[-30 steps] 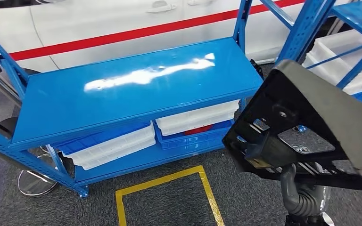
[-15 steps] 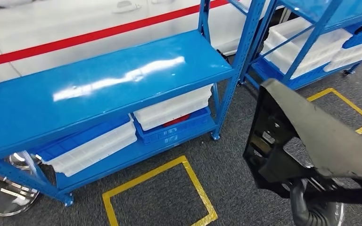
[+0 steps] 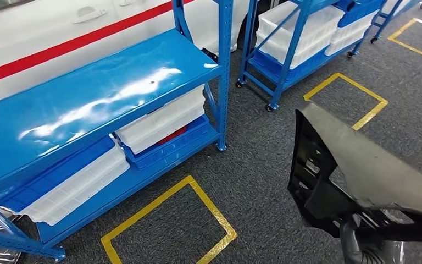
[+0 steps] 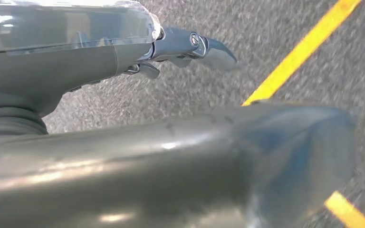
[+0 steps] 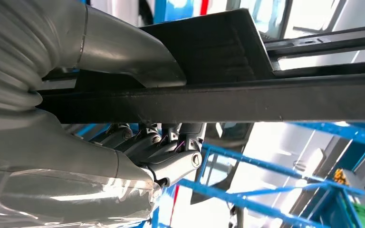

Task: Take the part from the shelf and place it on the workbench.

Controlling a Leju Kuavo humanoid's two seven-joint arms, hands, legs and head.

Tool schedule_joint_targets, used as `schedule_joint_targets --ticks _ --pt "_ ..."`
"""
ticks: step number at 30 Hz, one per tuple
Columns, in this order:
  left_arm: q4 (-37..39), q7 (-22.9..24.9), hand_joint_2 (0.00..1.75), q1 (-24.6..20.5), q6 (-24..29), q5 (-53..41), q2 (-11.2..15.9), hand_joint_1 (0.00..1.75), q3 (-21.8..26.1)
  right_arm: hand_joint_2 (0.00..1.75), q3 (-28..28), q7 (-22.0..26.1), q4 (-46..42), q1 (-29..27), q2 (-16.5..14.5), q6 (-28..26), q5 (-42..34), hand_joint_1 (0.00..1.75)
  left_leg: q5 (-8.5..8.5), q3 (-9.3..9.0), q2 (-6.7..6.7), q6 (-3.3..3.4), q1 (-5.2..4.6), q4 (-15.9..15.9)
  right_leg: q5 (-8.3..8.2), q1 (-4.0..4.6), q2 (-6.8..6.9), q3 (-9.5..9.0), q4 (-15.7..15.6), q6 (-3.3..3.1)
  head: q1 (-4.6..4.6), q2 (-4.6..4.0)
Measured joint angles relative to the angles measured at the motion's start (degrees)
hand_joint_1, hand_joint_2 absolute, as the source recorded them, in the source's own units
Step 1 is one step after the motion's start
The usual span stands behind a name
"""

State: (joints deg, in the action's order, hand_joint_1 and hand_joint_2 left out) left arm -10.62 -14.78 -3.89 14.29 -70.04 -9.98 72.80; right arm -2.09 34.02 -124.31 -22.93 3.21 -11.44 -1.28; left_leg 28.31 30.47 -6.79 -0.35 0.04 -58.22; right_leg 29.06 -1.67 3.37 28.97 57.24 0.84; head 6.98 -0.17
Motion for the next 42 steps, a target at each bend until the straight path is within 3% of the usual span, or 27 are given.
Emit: schedule_joint_targets --ticks 2,3,4,5,6,8,10,12,13,15,17,19,20,21,22,24,25,27,28,30,32,34,35,37,39,41,42 --pt "-0.01 0.45 0.00 0.18 0.64 0.76 -0.21 0.00 0.53 1.75 0.04 -0.50 0.01 0.17 -0.76 0.73 1.02 1.75 4.92 3.24 3.86 -0.62 0.39 -8.20 -1.05 0.25 -2.35 1.30 -0.18 -1.58 0.01 0.00" --pt "-0.01 0.69 0.00 0.34 0.69 1.33 -0.28 0.00 0.89 1.75 -0.12 -0.86 0.14 0.49 -1.20 1.26 1.58 1.75 7.29 4.92 5.95 -0.63 0.51 -12.74 -1.51 0.49 -3.45 1.86 -0.14 -2.01 0.01 0.00" --pt "-0.01 0.87 0.00 0.43 0.54 2.05 -0.37 0.00 1.29 1.75 -0.39 -1.23 0.39 0.95 -1.55 1.89 2.05 1.75 8.21 5.89 6.38 -0.50 0.50 -15.70 -1.84 0.71 -4.52 2.30 -0.06 -2.17 0.01 0.00" --pt "-0.01 0.95 0.00 0.29 0.52 3.00 -0.47 0.00 1.74 1.75 -0.88 -1.63 0.93 1.76 -1.83 2.67 2.53 1.75 7.07 5.29 6.45 -0.33 0.50 -14.97 -2.06 0.84 -5.48 2.56 0.04 -2.15 0.01 0.00" --pt "-0.01 0.94 0.00 -0.04 0.96 4.02 -0.65 0.00 2.28 1.75 -1.57 -2.08 1.71 2.93 -2.05 3.44 3.04 1.75 5.09 3.70 6.79 -0.09 0.50 -12.01 -2.24 0.91 -6.41 2.75 0.15 -2.07 0.01 0.00" --pt "-0.01 1.02 0.00 -1.10 3.10 5.60 -1.21 0.00 3.42 1.75 -3.25 -2.85 3.65 5.77 -2.44 4.36 4.10 1.75 1.63 -0.32 9.28 0.51 0.51 -3.92 -2.56 0.92 -8.07 3.20 0.47 -1.73 0.01 0.00" --pt "-0.01 1.55 0.00 -2.25 3.25 6.34 -1.61 0.00 4.30 1.75 -4.72 -3.17 5.35 7.96 -2.73 4.32 4.94 1.75 0.67 -2.27 11.36 0.72 0.45 0.46 -3.02 0.79 -9.28 3.83 0.72 -1.02 0.01 -0.01" --pt "-0.01 2.13 0.00 -3.04 1.50 6.80 -1.63 0.00 4.95 1.75 -5.67 -3.22 6.54 9.33 -2.87 4.00 5.37 1.75 0.51 -2.18 10.74 0.83 0.46 1.06 -3.61 0.72 -10.37 4.45 0.71 -0.13 0.00 -0.01" --pt "-0.01 2.23 0.00 -3.27 0.93 6.90 -1.62 0.00 5.19 1.75 -5.97 -3.22 6.98 9.79 -2.91 3.84 5.44 1.75 0.28 -2.11 10.02 1.11 0.53 1.34 -3.54 0.75 -10.08 4.79 0.99 0.16 0.00 -0.01" --pt "-0.01 1.99 0.00 -3.38 0.50 7.01 -1.63 0.00 5.54 1.75 -6.49 -3.24 7.72 10.68 -2.94 3.57 5.59 1.75 -0.28 -1.95 8.38 1.84 0.69 1.90 -1.45 0.92 -7.43 6.54 4.27 0.54 -0.04 0.00" --pt "-0.01 1.46 0.00 -3.29 0.40 7.16 -1.60 0.00 5.78 1.75 -7.01 -3.26 8.48 11.52 -2.95 3.37 5.70 1.75 -0.53 -1.60 6.63 2.21 0.44 1.96 2.40 0.80 -4.52 9.96 11.59 0.89 -0.07 0.00" --pt "-0.01 0.86 0.00 -3.23 0.38 7.37 -1.53 0.00 5.95 1.75 -7.55 -3.26 9.26 11.94 -2.93 3.24 5.82 1.75 -0.55 -1.25 4.91 2.26 0.22 1.80 4.05 0.56 -3.78 12.29 16.94 1.25 -0.07 0.00" --pt "-0.01 0.56 0.00 -3.26 0.38 7.49 -1.50 0.00 6.01 1.75 -7.81 -3.24 9.62 12.04 -2.93 3.20 5.86 1.75 -0.50 -1.15 4.09 2.24 0.16 1.70 3.32 0.46 -3.55 11.93 16.65 1.35 -0.08 0.00" --pt "-0.01 0.27 0.00 -3.29 0.38 7.58 -1.49 0.00 6.04 1.75 -8.04 -3.20 9.91 12.17 -2.92 3.18 5.89 1.75 -0.43 -1.13 3.35 2.18 0.14 1.60 1.68 0.41 -3.10 10.33 13.93 1.35 -0.07 0.00" --pt "-0.01 -0.02 0.00 -3.33 0.38 7.66 -1.49 0.00 6.08 1.75 -8.30 -3.12 10.16 12.37 -2.92 3.15 5.89 1.75 -0.32 -1.18 2.66 2.08 0.10 1.52 -0.21 0.41 -2.13 7.96 9.77 1.25 -0.07 0.00" --pt "-0.01 -0.60 0.00 -3.37 0.40 7.91 -1.49 0.00 6.22 1.75 -8.84 -2.90 10.53 13.06 -2.92 3.07 5.79 1.75 -0.06 -1.27 1.49 1.67 -0.18 1.36 -2.25 0.99 0.25 4.25 2.72 0.61 -0.07 0.00" --pt "-0.01 -0.87 0.00 -3.37 0.42 8.05 -1.48 0.00 6.33 1.75 -9.10 -2.79 10.67 13.46 -2.91 3.01 5.69 1.75 0.04 -1.30 0.96 1.41 -0.32 1.29 -2.42 1.27 0.85 3.59 1.18 0.21 -0.07 0.00" --pt "-0.01 -1.32 0.00 -3.42 0.45 8.25 -1.48 0.00 6.60 1.75 -9.48 -2.66 10.88 14.06 -2.90 2.86 5.50 1.75 0.14 -1.35 -0.18 0.90 -0.47 1.23 -2.46 1.53 -0.05 3.86 0.78 -0.57 -0.05 0.00" --pt "-0.01 -1.51 0.00 -3.47 0.42 8.30 -1.48 0.00 6.68 1.75 -9.58 -2.63 10.95 14.23 -2.87 2.80 5.46 1.75 0.41 -1.33 -0.09 0.59 -0.38 1.01 -2.62 1.42 -0.65 3.95 0.63 -0.89 -0.05 0.00" --pt "-0.01 -1.90 0.00 -3.46 0.13 8.47 -1.47 0.00 6.86 1.75 -9.90 -2.46 11.06 14.78 -2.83 2.69 5.45 1.75 2.50 -0.22 2.41 0.12 -0.13 -1.76 -3.01 1.12 -1.92 4.07 0.29 -1.63 -0.05 -0.01" --pt "-0.01 -2.17 0.00 -3.21 -0.28 8.73 -1.45 0.00 7.05 1.75 -10.42 -2.11 11.25 15.39 -2.78 2.51 5.44 1.75 6.42 2.99 5.57 -0.04 0.07 -9.03 -3.22 1.02 -3.27 4.26 0.23 -2.09 -0.05 -0.01" --pt "-0.01 -2.22 0.00 -2.91 -0.43 8.94 -1.43 0.00 7.20 1.75 -10.86 -1.80 11.54 15.62 -2.61 2.38 5.32 1.75 8.52 6.02 6.35 -0.12 0.12 -15.54 -3.30 1.05 -4.82 4.39 0.33 -2.20 -0.05 0.00" --pt "-0.01 -2.22 0.00 -2.83 -0.45 9.02 -1.43 0.00 7.26 1.75 -11.03 -1.72 11.70 15.64 -2.49 2.36 5.22 1.75 7.92 6.32 6.41 -0.13 0.18 -16.01 -3.31 1.04 -5.64 4.39 0.43 -2.19 -0.05 0.00" --pt "-0.01 -2.13 0.00 -2.78 -0.53 9.24 -1.40 0.00 7.37 1.75 -11.39 -1.62 12.03 15.81 -2.28 2.34 4.89 1.75 3.83 3.92 7.32 -0.15 0.51 -10.30 -3.24 0.96 -7.35 4.40 0.83 -2.01 -0.05 0.00" --pt "-0.01 -1.87 0.00 -2.73 -0.69 9.42 -1.36 0.00 7.49 1.75 -11.79 -1.59 12.28 16.26 -2.12 2.27 4.50 1.75 0.84 1.01 10.28 -0.20 1.01 -3.28 -3.08 0.97 -8.95 4.78 1.59 -1.47 -0.06 0.00" --pt "-0.01 -1.56 0.00 -2.71 -0.90 9.57 -1.31 0.00 7.66 1.75 -12.14 -1.59 12.45 16.72 -1.95 2.21 4.33 1.75 0.58 0.24 11.91 0.00 1.07 -1.09 -3.26 0.88 -10.33 5.49 1.99 -0.63 -0.07 0.00" --pt "-0.01 -1.46 0.00 -2.74 -1.03 9.71 -1.28 0.00 7.75 1.75 -12.25 -1.61 12.50 16.86 -1.86 2.19 4.37 1.75 0.45 0.25 11.40 0.31 0.97 -0.92 -3.51 0.72 -11.04 5.80 1.96 -0.17 -0.07 0.00"
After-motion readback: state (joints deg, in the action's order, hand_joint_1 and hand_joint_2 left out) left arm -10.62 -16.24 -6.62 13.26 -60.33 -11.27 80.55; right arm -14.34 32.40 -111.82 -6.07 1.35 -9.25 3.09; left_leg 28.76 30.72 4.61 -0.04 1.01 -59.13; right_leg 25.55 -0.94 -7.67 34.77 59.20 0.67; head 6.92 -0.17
